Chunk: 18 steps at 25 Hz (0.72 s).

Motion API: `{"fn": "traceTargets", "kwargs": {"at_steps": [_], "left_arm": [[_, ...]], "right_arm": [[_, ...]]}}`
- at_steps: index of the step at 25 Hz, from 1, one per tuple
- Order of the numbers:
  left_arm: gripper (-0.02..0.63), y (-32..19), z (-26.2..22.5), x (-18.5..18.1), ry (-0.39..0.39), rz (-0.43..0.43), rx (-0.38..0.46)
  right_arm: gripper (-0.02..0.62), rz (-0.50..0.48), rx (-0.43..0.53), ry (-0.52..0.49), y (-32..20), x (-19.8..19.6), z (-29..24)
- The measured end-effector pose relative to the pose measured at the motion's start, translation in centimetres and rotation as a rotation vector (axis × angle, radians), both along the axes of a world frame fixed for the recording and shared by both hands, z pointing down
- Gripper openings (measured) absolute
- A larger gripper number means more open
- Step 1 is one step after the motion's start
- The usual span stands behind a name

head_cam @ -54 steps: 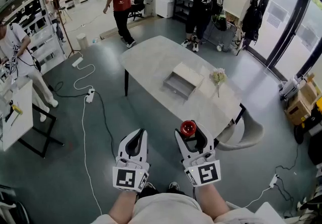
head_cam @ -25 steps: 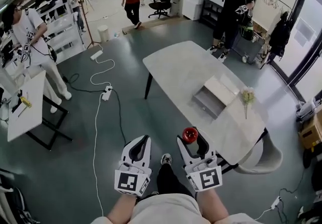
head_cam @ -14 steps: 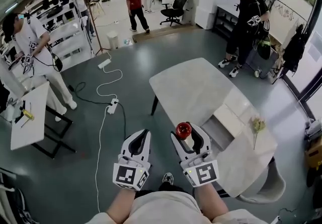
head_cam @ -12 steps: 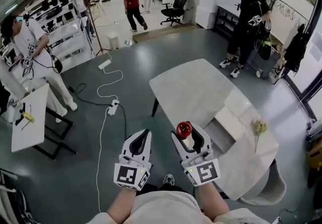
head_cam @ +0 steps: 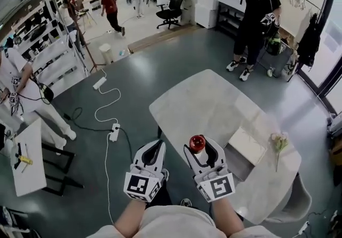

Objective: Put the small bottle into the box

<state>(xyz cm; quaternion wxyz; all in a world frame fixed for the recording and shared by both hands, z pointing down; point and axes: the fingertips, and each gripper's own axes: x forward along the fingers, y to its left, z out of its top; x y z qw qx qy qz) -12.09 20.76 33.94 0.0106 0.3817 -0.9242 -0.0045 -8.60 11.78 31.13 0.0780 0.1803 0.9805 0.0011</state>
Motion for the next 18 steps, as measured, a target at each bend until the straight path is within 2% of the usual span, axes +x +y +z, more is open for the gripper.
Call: {"fn": "traceTargets", "kwargs": {"at_steps": [6,10,13,18], "left_arm": [[0.026,-6.8,-0.6,-9.2,-0.002,0.237,-0.001],[0.026,-10.8,0.6,-13.5,0.026,0.401,-0.008],[0.026,-14.6,1.9,-14.2,0.061,0.547,-0.006],[0.026,-20.7,3.8,-11.7,0.112,0.832,-0.025]], "right_arm": [[0.233,0.205,-0.036,0.025,-5.4,-7.3,0.2],[0.233,0.380,-0.051,0.039,-8.8,-10.4,0.9],[0.233,0.535,-0.061,0.073,-11.7,-10.2,2.1],[0.233,0.813,-0.075,0.105,-15.3,-6.8,3.4]]}}
